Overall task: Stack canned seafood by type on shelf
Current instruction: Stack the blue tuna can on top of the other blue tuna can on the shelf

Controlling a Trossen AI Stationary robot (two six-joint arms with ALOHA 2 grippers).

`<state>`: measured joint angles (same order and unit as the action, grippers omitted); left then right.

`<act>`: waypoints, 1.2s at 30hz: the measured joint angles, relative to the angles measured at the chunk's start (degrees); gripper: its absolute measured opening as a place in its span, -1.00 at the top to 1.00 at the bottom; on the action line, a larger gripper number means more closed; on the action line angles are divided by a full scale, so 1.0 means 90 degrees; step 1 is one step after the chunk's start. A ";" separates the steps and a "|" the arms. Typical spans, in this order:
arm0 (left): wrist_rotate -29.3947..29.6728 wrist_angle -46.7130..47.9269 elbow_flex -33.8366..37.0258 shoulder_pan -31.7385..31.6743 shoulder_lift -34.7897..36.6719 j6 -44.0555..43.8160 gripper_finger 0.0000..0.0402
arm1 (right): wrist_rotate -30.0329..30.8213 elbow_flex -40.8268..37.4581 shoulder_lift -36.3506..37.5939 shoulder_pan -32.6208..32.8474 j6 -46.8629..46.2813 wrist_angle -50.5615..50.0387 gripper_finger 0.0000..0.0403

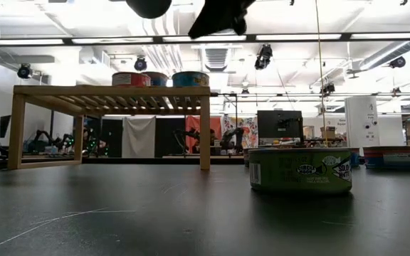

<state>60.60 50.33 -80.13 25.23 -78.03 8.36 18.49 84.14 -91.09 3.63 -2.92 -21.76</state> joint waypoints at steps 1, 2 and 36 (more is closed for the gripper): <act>0.0159 0.0005 -0.0051 -0.0001 -0.0063 0.0248 0.41 | 0.0011 0.0003 0.0117 -0.0002 0.0144 0.0047 0.96; 0.0289 -0.0002 -0.0108 -0.0009 -0.0105 0.0340 0.41 | 0.0016 0.0034 0.0243 -0.0002 0.0262 0.0075 0.95; -0.2762 -0.3918 -0.0510 -0.1563 -0.0131 0.2810 0.41 | -0.0323 0.2667 0.1204 0.0289 0.2672 -0.2227 -0.33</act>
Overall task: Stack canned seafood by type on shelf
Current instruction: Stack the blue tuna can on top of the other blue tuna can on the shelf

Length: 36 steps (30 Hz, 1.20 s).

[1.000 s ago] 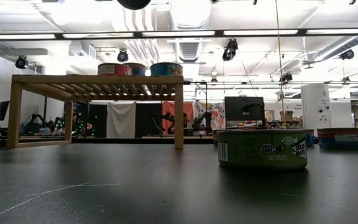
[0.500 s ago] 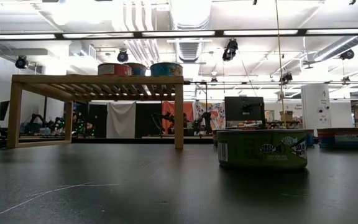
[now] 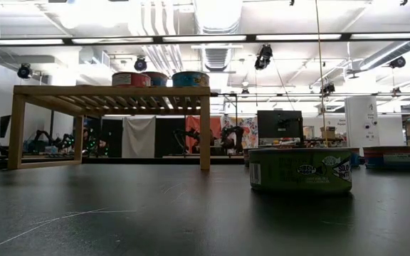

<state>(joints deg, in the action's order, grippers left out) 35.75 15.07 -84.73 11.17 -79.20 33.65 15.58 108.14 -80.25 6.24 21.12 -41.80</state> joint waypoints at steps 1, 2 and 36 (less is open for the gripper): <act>-0.0061 -0.0048 0.0000 -0.0017 -0.0007 0.0034 0.41 | 0.0036 0.0003 -0.0032 -0.0005 0.0000 -0.0005 -0.36; -0.0080 -0.0036 0.0000 -0.0043 -0.0024 0.0039 0.41 | 0.0053 0.0020 -0.0063 -0.0013 0.0034 -0.0005 -0.39; -0.0878 -0.0910 0.0002 -0.0246 -0.0252 0.0707 0.34 | 0.0203 0.0010 -0.0191 -0.0138 0.0593 -0.0228 -0.08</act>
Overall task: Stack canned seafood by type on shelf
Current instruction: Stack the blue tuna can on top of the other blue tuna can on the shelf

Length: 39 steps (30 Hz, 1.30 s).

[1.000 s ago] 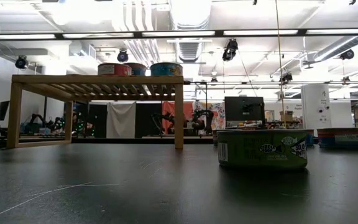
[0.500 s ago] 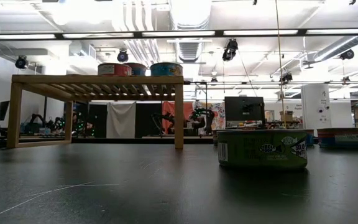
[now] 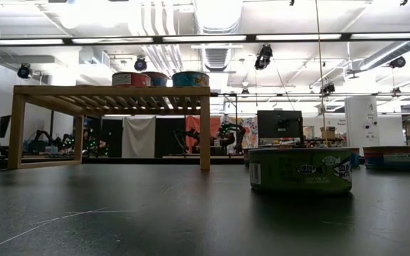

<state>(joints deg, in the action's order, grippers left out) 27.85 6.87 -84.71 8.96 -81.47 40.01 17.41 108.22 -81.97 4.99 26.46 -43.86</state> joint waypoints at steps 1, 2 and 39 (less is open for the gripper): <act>-0.0019 -0.0002 0.0000 -0.0003 0.0002 -0.0002 0.27 | 0.0024 0.0000 0.0000 -0.0002 0.0014 0.0002 -0.04; -0.0023 0.0010 0.0000 -0.0003 0.0000 -0.0004 0.20 | 0.0031 0.0000 0.0000 -0.0005 0.0025 -0.0005 0.01; 0.0487 0.0138 0.0109 -0.0018 -0.0005 -0.0120 0.27 | -0.0835 0.0017 -0.0372 -0.0381 0.0467 -0.0062 0.02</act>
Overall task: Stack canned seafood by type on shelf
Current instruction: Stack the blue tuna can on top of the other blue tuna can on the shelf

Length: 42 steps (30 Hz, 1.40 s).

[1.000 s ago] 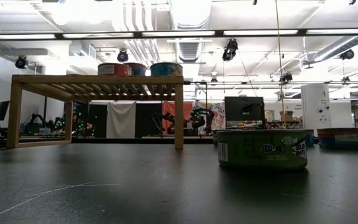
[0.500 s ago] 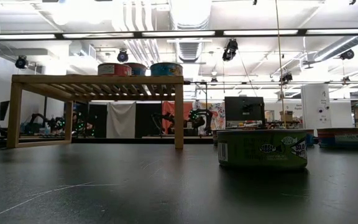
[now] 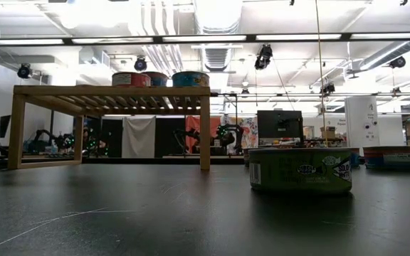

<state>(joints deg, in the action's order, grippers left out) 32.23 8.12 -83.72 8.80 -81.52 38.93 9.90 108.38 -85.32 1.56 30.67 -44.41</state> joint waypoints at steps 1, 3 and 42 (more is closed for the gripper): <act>0.0022 -0.0008 0.0000 0.0000 0.0000 -0.0062 0.24 | 0.0025 0.0000 0.0002 -0.0009 0.0011 -0.0005 0.09; 0.0146 -0.0020 0.0004 0.0001 0.0000 -0.0141 0.18 | 0.0059 0.0000 0.0009 -0.0010 0.0057 -0.0022 0.26; -0.6191 -0.0837 -0.0010 -0.3894 0.0530 -0.4811 0.40 | -0.1566 0.0323 -0.1476 -0.2667 0.0983 0.0295 0.36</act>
<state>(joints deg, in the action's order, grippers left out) -23.49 0.58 -83.81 -26.25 -76.75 -4.37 -4.19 111.28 -98.60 -22.44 39.52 -41.76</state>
